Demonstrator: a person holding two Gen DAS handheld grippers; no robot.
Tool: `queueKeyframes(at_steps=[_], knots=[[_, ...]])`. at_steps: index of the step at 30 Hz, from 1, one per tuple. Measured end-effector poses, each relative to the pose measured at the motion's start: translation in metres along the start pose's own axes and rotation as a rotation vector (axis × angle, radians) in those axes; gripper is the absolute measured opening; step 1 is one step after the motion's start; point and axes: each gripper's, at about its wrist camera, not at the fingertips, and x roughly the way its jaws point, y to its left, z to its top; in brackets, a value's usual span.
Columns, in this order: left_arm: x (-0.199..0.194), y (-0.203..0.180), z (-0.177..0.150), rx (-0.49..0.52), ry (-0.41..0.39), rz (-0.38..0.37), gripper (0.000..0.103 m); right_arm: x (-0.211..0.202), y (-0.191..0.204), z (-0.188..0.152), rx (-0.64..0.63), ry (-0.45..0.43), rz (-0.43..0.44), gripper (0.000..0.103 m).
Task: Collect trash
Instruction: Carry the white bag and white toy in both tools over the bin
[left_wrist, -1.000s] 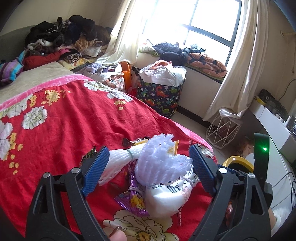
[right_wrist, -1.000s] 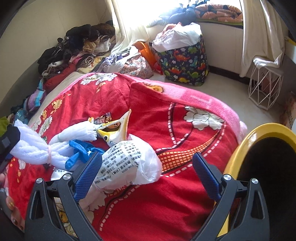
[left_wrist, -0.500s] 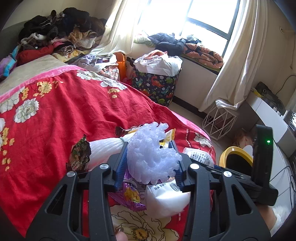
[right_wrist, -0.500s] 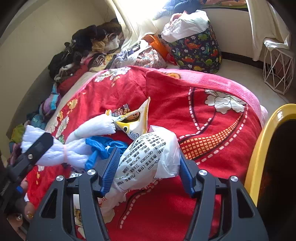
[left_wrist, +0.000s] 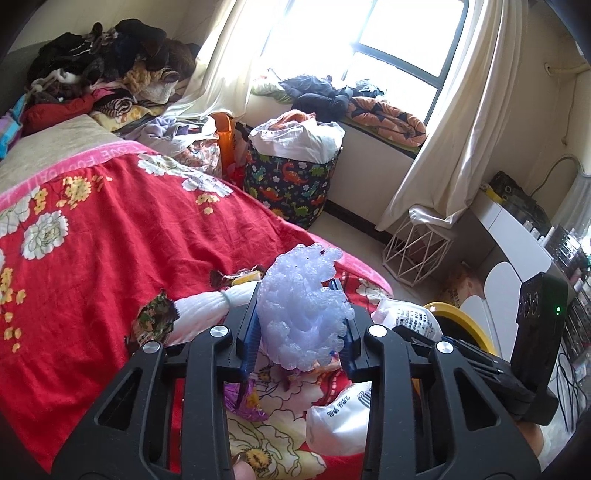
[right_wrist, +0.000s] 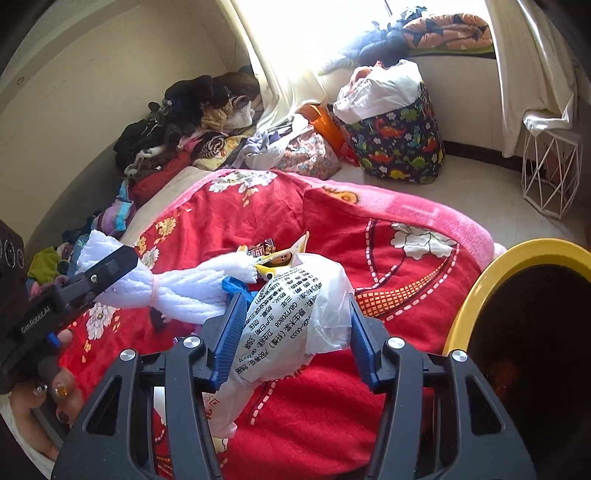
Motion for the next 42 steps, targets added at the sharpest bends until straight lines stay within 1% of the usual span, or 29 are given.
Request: queueKeyframes(at_steps=[9, 15, 25, 30, 42], knots=[[-0.023, -0.013, 0.013, 0.021, -0.058, -0.021, 0.027, -0.020, 0.003, 0.005, -0.007, -0.041, 0.009, 0.048], [-0.032, -0.018, 0.017, 0.023, -0.081, -0.039, 0.027, -0.033, 0.005, 0.007, -0.011, -0.074, 0.008, 0.048], [-0.035, -0.035, 0.018, 0.050, -0.085, -0.086, 0.027, -0.058, 0.004, 0.009, -0.014, -0.130, -0.020, 0.048], [-0.037, -0.048, 0.015, 0.077, -0.083, -0.110, 0.027, -0.073, -0.003, 0.008, 0.000, -0.154, -0.045, 0.048], [-0.038, -0.066, 0.011, 0.119, -0.078, -0.140, 0.027, -0.097, -0.023, 0.006, 0.031, -0.201, -0.087, 0.048]])
